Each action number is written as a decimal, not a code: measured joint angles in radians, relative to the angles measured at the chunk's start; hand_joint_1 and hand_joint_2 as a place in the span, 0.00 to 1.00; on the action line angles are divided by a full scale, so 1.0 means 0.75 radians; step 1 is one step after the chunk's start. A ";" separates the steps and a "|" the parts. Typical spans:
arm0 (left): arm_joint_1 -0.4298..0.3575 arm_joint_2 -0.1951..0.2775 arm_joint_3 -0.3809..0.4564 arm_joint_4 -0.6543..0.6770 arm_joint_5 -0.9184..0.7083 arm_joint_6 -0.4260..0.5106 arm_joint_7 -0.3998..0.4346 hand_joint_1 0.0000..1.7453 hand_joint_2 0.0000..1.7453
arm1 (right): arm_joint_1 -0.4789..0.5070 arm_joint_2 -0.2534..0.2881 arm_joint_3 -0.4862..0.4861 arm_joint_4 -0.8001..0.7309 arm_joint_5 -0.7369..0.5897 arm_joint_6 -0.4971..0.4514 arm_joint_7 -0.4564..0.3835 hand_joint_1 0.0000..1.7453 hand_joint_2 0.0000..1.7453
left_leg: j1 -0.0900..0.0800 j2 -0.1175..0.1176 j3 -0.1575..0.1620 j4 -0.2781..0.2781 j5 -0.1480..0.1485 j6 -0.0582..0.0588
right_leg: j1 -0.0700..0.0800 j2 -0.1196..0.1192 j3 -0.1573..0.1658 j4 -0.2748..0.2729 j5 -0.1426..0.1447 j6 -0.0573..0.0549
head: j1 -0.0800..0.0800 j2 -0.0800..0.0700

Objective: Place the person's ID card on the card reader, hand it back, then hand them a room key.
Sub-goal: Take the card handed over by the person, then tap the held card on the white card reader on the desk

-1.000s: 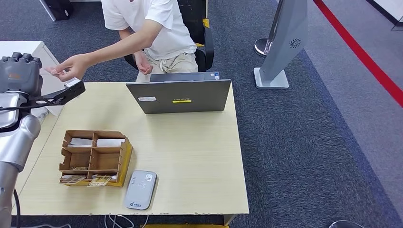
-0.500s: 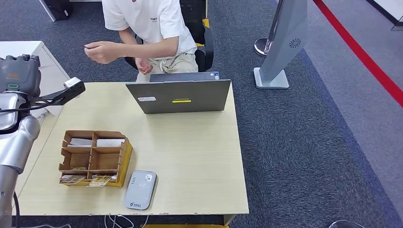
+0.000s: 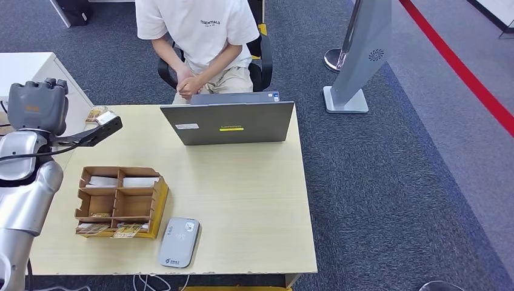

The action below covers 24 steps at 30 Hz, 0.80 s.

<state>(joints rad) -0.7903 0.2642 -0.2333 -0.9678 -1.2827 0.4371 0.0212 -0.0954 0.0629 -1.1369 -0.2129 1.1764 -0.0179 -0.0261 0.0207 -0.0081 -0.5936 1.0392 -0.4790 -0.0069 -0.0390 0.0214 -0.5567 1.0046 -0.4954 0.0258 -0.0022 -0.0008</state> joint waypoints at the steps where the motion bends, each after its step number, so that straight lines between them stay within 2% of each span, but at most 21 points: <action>1: 0.032 -0.002 -0.001 -0.047 0.001 0.002 -0.003 1.00 1.00 | 0.001 0.000 0.000 0.000 -0.005 -0.002 0.004 0.00 1.00 | 0.000 0.000 0.000 0.000 0.000 0.000 | 0.000 0.000 0.000 0.000 0.000 0.000 | 0.000 0.000; 9: 0.400 -0.034 -0.037 -0.580 -0.010 0.030 0.001 1.00 1.00 | 0.015 0.004 -0.011 0.003 -0.043 -0.019 0.011 0.00 1.00 | 0.000 0.001 -0.001 0.000 -0.003 0.001 | 0.000 0.001 -0.001 -0.001 -0.002 0.000 | 0.000 0.000; 12: 0.505 -0.040 -0.048 -0.731 -0.021 0.046 -0.005 1.00 1.00 | 0.018 0.008 -0.015 0.004 -0.055 -0.022 0.004 0.00 1.00 | 0.000 0.001 -0.001 0.000 -0.004 0.001 | 0.000 0.001 -0.001 -0.001 -0.002 0.000 | 0.000 0.000; 17: 0.628 -0.044 -0.078 -0.896 -0.027 0.054 -0.026 1.00 1.00 | 0.020 0.012 -0.031 0.005 -0.070 -0.024 -0.003 0.00 1.00 | 0.000 0.001 -0.001 0.000 -0.004 0.001 | 0.000 0.000 -0.001 -0.001 -0.002 0.000 | 0.000 0.000; 24: 0.763 -0.045 -0.134 -1.035 -0.001 0.021 -0.053 1.00 1.00 | 0.021 0.021 -0.058 0.005 -0.100 -0.030 -0.007 0.00 1.00 | 0.000 0.001 -0.001 0.000 -0.004 0.001 | 0.000 0.000 -0.001 -0.001 -0.002 0.000 | 0.000 0.000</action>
<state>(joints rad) -0.2183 0.2305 -0.3341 -1.7437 -1.2836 0.4531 -0.0186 -0.0798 0.0787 -1.1803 -0.2094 1.1017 -0.0406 -0.0318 0.0206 -0.0072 -0.5946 1.0391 -0.4818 -0.0061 -0.0391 0.0216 -0.5576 1.0038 -0.4969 0.0259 -0.0022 -0.0008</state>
